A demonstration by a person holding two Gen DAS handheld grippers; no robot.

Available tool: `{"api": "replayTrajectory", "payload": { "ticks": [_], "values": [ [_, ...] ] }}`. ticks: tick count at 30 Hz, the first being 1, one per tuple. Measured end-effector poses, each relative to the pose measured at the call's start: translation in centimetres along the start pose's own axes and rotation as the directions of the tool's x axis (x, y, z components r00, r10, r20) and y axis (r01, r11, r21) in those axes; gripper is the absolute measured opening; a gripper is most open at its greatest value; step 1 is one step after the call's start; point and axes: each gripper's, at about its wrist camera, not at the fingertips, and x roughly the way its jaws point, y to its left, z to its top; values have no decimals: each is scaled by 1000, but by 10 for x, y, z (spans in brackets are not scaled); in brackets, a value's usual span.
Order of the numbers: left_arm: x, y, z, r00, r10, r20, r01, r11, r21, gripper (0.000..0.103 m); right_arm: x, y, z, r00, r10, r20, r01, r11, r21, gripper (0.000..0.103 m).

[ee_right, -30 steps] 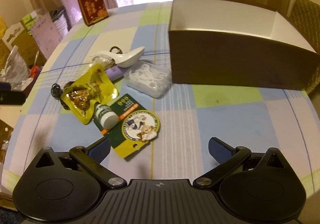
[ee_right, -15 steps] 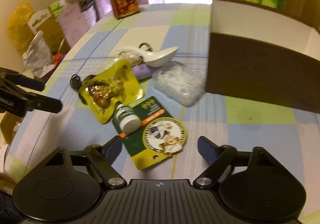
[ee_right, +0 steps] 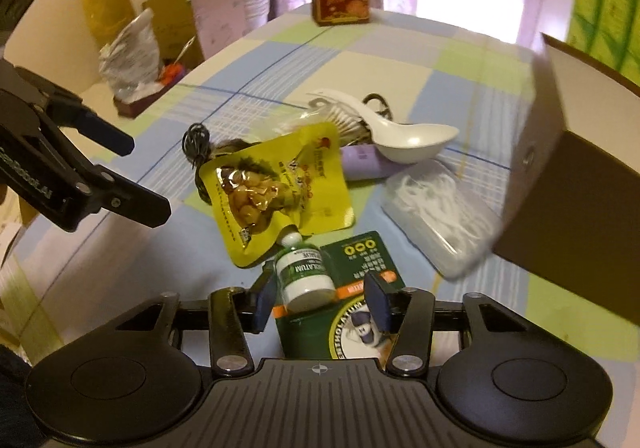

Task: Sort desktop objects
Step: 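Grasp the green ointment jar card with the right gripper while the left gripper grasps the yellow pouch, then carry the green jar card and yellow pouch over the brown box with both grippers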

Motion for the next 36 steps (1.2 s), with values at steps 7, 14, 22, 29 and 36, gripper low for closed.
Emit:
{"api": "replayTrajectory", "payload": {
  "ticks": [7,14,22,29,36],
  "values": [
    [3,2,0,1000,1,-5,-1,1000,-14,98,12,4,-1,1000,5,-13,-6,998,-55,31],
    [8,-3,2,1000,-23,9,23,1000,1,98,2,-2,-11,999,-20,-26,20,1000,-22,31],
    [29,-3,-1,988,-153,31,154,986,-63,84,-28,-39,-36,992,-111,-60,118,984,131,31],
    [48,6,-5,971,-226,74,236,952,-193,55,-48,-66,-62,979,-172,-108,192,957,217,31],
    [40,-3,0,966,-207,154,234,954,-186,19,-60,-76,-72,976,-188,-109,208,954,218,31]
  ]
}}
